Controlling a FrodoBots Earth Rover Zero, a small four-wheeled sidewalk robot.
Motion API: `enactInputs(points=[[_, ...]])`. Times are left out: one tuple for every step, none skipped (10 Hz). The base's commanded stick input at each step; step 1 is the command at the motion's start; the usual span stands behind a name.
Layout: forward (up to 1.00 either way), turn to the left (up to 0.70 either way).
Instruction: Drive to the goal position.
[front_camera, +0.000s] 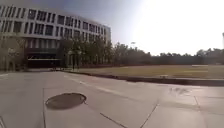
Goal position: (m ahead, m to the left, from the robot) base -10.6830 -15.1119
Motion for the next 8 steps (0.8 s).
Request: enactInputs(points=[[0.70, 0.00], [0.70, 0.00], [0.70, -0.17], [0.70, -0.35], [0.70, -0.35], [0.70, -0.35], [0.70, -0.35], [0.70, -0.35]])
